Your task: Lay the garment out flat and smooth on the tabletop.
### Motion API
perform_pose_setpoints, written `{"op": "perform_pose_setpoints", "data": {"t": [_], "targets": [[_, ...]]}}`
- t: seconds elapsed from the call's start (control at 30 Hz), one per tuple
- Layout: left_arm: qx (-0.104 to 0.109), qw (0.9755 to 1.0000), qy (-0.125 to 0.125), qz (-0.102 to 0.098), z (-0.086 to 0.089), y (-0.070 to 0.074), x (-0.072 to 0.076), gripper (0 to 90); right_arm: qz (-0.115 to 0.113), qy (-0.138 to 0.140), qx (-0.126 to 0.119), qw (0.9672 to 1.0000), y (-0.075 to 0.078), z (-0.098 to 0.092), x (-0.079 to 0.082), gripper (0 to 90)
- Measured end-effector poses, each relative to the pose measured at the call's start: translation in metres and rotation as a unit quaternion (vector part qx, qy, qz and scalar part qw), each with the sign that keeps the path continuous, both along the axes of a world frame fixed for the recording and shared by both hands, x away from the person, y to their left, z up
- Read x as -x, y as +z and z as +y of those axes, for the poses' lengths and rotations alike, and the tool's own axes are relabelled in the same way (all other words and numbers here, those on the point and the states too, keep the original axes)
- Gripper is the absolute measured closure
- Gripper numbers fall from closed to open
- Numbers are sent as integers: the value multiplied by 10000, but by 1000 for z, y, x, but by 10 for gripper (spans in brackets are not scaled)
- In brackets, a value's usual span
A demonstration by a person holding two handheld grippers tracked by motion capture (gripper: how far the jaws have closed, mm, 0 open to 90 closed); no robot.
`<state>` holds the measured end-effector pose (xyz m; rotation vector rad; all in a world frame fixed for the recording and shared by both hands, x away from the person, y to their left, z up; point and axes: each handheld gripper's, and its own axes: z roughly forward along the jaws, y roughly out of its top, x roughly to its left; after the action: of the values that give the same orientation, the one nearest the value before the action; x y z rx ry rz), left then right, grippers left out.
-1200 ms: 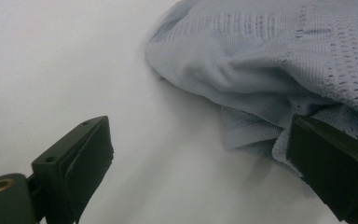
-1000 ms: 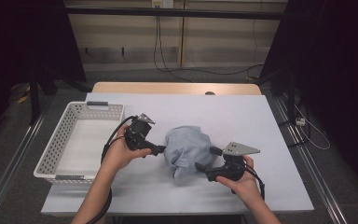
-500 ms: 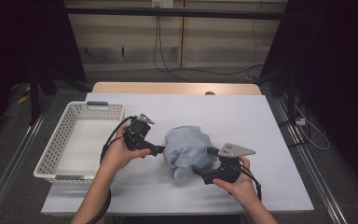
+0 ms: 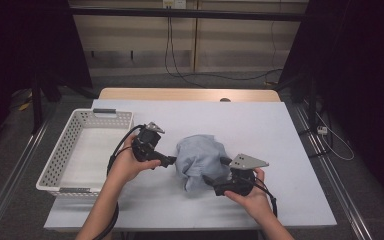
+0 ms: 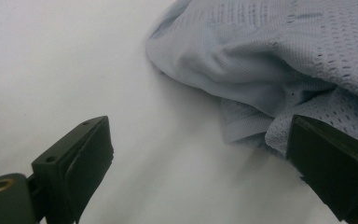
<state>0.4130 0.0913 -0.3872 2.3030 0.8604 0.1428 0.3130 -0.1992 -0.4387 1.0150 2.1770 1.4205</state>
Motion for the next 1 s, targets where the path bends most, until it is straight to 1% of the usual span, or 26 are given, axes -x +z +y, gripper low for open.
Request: {"op": "perform_pose_setpoints", "data": {"t": [0.07, 0.13, 0.17, 0.23, 0.3, 0.33, 0.37, 0.47, 0.57, 0.67, 0.73, 0.77, 0.83, 0.93, 1.0], "targets": [[10, 10000, 18, -4, 0, 0, 0, 74, -113, -15, -6, 9999, 1, -1, 0, 249], [36, 10000, 24, 23, 0, 0, -1, 74, -233, -78, -45, 9997, 3, -3, 1, 382], [23, 10000, 2, 15, 0, -1, -1, 74, -256, -36, -83, 9996, 4, -4, 1, 441], [18, 10000, -12, 24, 0, -1, -2, 74, -250, 57, -146, 9996, 5, -5, 1, 559], [18, 10000, -20, 43, 0, -2, -2, 74, -227, 138, -134, 9996, 6, -5, 2, 694], [5, 10000, -11, 53, 0, -2, -2, 74, -240, 200, -153, 9994, 6, -5, 2, 791], [11, 10000, -19, 55, 0, -2, -2, 74, -216, 253, -170, 9993, 7, -5, 2, 831], [40, 10000, 0, 78, 0, -3, -1, 74, -174, 298, -231, 9991, 8, -6, 1, 881], [28, 10000, -29, 73, 1, -2, -1, 74, -147, 282, -261, 9992, 9, -7, 0, 889], [61, 10000, -27, 65, 1, -2, -1, 74, -159, 195, -323, 9992, 11, -10, 0, 893], [53, 10000, -10, 57, 2, -1, 0, 74, -190, 61, -409, 9990, 13, -15, -1, 894], [98, 9999, -38, 69, 2, 0, 0, 73, -194, 26, -436, 9989, 13, -18, -2, 894], [107, 9999, -40, 31, 2, 1, 1, 74, -212, -93, -498, 9985, 13, -23, -3, 894], [121, 9999, -111, 54, 0, 2, 2, 75, -194, -222, -554, 9980, 12, -30, -5, 894], [94, 9998, -164, 43, -2, 1, 2, 75, -197, -320, -617, 9974, 12, -33, -5, 895]]}}
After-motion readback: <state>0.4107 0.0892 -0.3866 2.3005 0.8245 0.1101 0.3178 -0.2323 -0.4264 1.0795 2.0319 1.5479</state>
